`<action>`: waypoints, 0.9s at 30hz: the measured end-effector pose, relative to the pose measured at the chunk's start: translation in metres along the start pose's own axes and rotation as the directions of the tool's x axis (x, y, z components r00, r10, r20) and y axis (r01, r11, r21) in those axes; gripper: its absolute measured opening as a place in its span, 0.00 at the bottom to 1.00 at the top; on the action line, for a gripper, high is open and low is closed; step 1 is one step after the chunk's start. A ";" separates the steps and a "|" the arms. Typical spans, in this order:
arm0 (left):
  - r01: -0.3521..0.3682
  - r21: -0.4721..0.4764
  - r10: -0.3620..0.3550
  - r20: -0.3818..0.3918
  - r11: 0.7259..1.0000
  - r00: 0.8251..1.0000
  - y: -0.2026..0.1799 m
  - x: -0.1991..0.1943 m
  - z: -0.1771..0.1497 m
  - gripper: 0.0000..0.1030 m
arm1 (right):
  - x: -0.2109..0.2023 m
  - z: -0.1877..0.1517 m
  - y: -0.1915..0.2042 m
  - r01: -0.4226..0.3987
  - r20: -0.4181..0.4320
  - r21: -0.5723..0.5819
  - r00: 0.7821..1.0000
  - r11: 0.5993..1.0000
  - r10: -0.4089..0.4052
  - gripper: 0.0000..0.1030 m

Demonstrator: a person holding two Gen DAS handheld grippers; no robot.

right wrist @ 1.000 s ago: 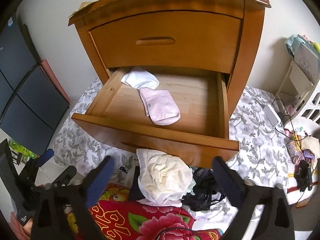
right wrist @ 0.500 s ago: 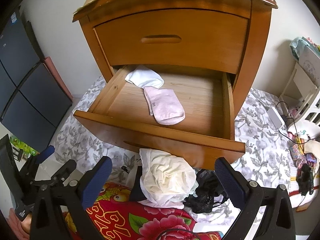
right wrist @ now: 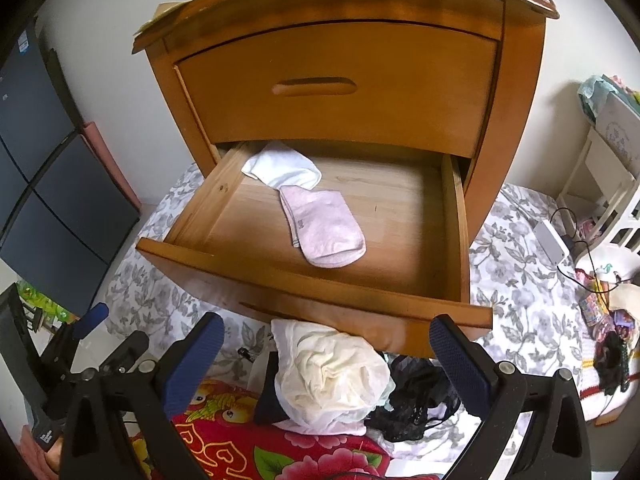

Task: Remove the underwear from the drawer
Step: 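Move the open right gripper into the drawer over the pale pink sock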

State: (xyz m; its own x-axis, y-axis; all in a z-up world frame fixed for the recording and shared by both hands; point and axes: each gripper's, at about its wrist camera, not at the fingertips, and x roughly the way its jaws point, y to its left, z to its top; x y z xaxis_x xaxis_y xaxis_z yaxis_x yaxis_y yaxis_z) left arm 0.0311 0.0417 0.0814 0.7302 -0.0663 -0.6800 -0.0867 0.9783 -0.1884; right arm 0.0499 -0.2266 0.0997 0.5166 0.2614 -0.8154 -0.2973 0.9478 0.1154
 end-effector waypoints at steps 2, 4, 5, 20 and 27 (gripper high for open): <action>0.006 -0.004 -0.006 -0.001 1.000 1.000 0.001 0.003 0.000 1.00 | 0.002 0.003 0.002 -0.003 -0.001 -0.005 1.000 1.000 0.003 1.00; 0.009 -0.006 -0.009 0.005 1.000 1.000 0.003 0.006 0.001 1.00 | 0.005 0.007 0.005 -0.003 0.000 -0.013 1.000 1.000 0.003 1.00; 0.008 -0.007 -0.008 0.008 1.000 1.000 0.004 0.007 0.001 1.00 | 0.006 0.008 0.006 -0.004 0.001 -0.017 1.000 1.000 0.004 1.00; 0.030 -0.020 -0.031 -0.043 0.999 0.999 0.018 0.036 0.004 1.00 | 0.026 0.043 0.022 -0.007 0.007 -0.039 1.000 0.999 0.007 1.00; 0.054 -0.029 -0.056 -0.076 0.998 0.996 0.025 0.050 0.003 1.00 | 0.048 0.058 0.016 0.001 -0.040 -0.008 0.999 1.000 -0.002 1.00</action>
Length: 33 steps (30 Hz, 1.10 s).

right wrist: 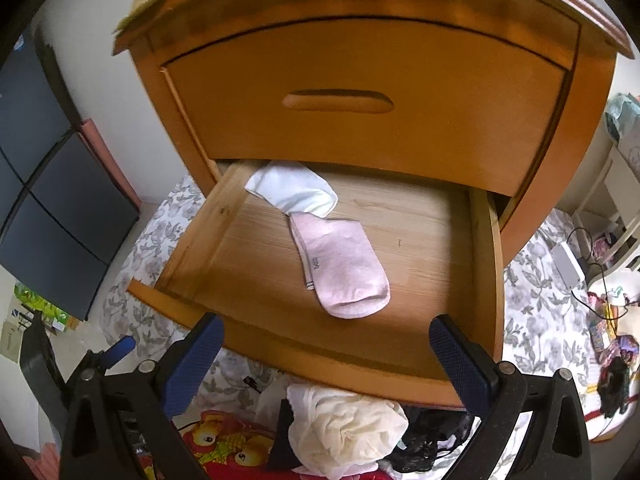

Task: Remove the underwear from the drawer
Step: 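Move the open right gripper into the drawer over the pale pink sock, then lower the right gripper and close it on the pale pink sock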

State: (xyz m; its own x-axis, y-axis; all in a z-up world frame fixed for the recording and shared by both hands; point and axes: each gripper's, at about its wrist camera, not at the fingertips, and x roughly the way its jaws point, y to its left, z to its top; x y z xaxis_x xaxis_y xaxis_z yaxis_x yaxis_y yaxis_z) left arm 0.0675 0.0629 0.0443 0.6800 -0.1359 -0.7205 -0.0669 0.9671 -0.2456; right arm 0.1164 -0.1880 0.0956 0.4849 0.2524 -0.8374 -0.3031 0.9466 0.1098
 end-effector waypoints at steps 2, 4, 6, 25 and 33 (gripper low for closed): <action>-0.006 0.004 0.006 -0.005 1.000 1.000 0.001 0.003 0.000 1.00 | 0.006 0.006 -0.002 0.007 -0.012 0.006 1.000 1.000 -0.007 1.00; -0.016 0.000 0.016 -0.011 1.000 1.000 0.004 0.007 0.001 1.00 | 0.012 0.010 -0.002 0.011 -0.024 0.008 1.000 1.000 -0.011 1.00; -0.021 -0.008 0.021 -0.023 1.000 1.000 0.007 0.012 0.001 1.00 | 0.021 0.014 -0.003 0.016 -0.043 0.012 0.999 1.000 -0.016 1.00; -0.034 -0.075 0.027 -0.088 0.997 0.996 0.035 0.039 -0.001 1.00 | 0.122 0.046 0.004 0.063 -0.291 -0.079 0.953 0.995 -0.083 1.00; -0.036 -0.110 0.023 -0.112 0.993 0.993 0.046 0.047 -0.003 1.00 | 0.160 0.052 0.013 0.046 -0.396 -0.199 0.910 0.979 -0.124 1.00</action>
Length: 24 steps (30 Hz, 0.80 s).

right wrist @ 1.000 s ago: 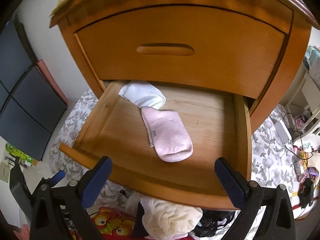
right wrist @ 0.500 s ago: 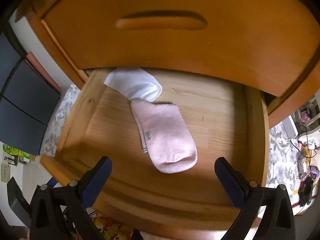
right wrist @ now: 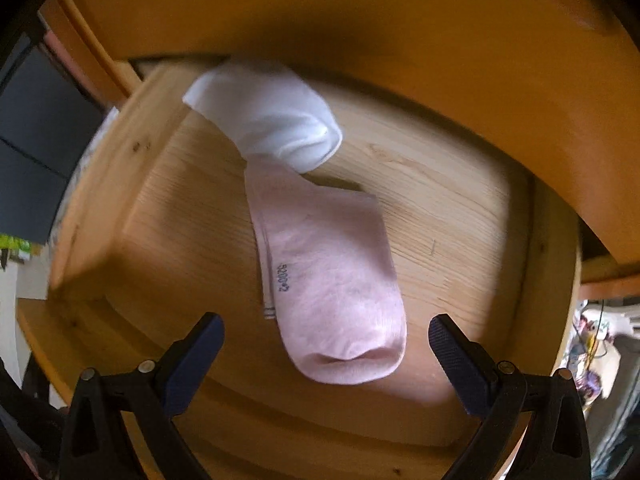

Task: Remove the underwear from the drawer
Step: 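Lower the right gripper and close it on the pale pink sock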

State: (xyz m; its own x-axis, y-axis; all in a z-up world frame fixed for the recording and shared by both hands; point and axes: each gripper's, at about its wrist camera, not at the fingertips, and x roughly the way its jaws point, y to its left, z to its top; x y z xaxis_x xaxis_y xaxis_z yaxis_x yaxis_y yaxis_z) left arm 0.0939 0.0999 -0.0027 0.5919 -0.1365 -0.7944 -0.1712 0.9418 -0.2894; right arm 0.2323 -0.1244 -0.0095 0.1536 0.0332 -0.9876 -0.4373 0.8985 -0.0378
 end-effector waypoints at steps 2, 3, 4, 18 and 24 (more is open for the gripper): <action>-0.001 -0.004 0.001 -0.005 1.000 1.000 0.001 0.002 0.000 1.00 | 0.006 0.004 0.001 0.001 -0.018 -0.020 1.000 1.000 -0.001 1.00; -0.001 -0.007 0.001 -0.008 1.000 1.000 0.001 0.003 0.000 1.00 | 0.010 0.006 0.001 -0.003 -0.026 -0.028 1.000 1.000 0.002 1.00; 0.000 -0.008 0.000 -0.012 1.000 1.000 0.002 0.004 -0.001 1.00 | 0.012 0.007 0.002 -0.009 -0.028 -0.034 1.000 0.999 0.008 0.99; -0.005 -0.015 0.005 -0.035 1.000 0.999 0.003 0.010 -0.001 1.00 | 0.032 0.024 0.016 0.057 -0.046 -0.162 0.997 0.985 -0.065 0.98; -0.012 -0.019 0.011 -0.042 1.000 0.999 0.005 0.012 0.000 1.00 | 0.039 0.025 0.021 0.064 -0.060 -0.182 0.995 0.981 -0.076 0.89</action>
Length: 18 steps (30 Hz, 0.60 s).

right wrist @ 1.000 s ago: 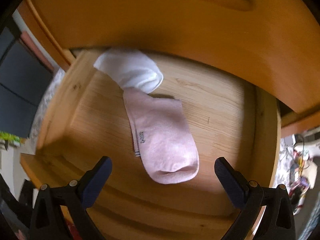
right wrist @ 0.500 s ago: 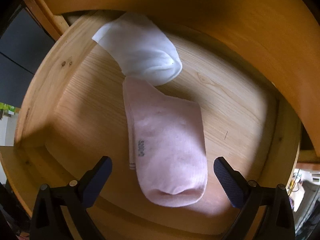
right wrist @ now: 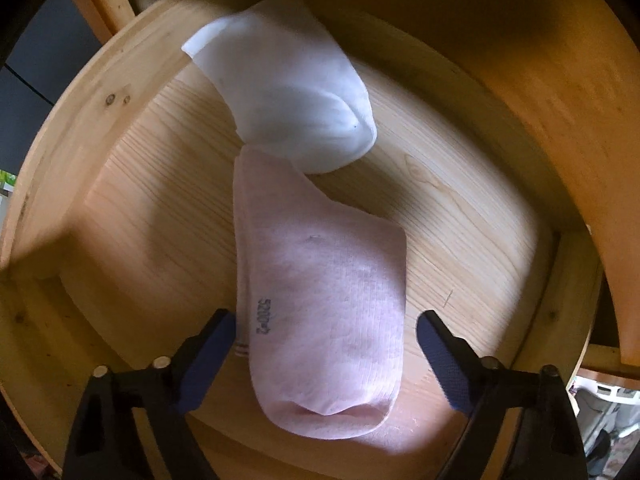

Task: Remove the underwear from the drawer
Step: 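Lower the right gripper and close it on the pale pink sock, then lift the pale pink sock up out of the drawer with the right gripper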

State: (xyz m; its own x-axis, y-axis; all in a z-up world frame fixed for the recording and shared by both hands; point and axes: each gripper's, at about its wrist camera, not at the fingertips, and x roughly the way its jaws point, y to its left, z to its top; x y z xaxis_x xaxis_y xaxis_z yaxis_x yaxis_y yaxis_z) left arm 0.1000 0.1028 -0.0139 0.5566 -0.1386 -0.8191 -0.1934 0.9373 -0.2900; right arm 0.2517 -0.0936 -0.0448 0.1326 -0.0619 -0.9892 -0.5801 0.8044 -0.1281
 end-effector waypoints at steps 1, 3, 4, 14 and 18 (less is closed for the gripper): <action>0.000 0.000 0.000 -0.001 1.000 1.000 0.000 0.000 0.000 1.00 | 0.001 0.000 0.001 0.000 -0.002 -0.002 1.000 1.000 0.000 0.87; 0.001 0.002 -0.001 -0.002 1.000 1.000 0.000 0.001 0.000 1.00 | 0.001 0.002 0.004 -0.011 0.001 -0.009 1.000 1.000 0.011 0.84; 0.001 0.003 -0.001 -0.003 1.000 1.000 0.000 0.001 0.000 1.00 | -0.001 -0.001 0.005 -0.011 0.002 -0.011 1.000 1.000 0.011 0.83; 0.002 0.002 -0.002 -0.007 1.000 1.000 -0.001 0.001 -0.001 1.00 | -0.012 -0.003 0.014 -0.039 0.015 -0.033 0.999 0.999 0.040 0.64; 0.003 0.003 -0.003 -0.007 1.000 1.000 -0.001 0.000 -0.001 1.00 | -0.019 -0.005 0.013 -0.059 0.026 -0.032 0.998 0.998 0.060 0.52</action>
State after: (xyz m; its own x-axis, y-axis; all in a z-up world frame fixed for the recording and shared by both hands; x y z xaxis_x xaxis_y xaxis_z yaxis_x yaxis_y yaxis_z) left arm 0.1000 0.1013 -0.0139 0.5513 -0.1433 -0.8219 -0.1898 0.9378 -0.2908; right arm 0.2379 -0.0852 -0.0278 0.1184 0.0018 -0.9930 -0.6121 0.7876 -0.0715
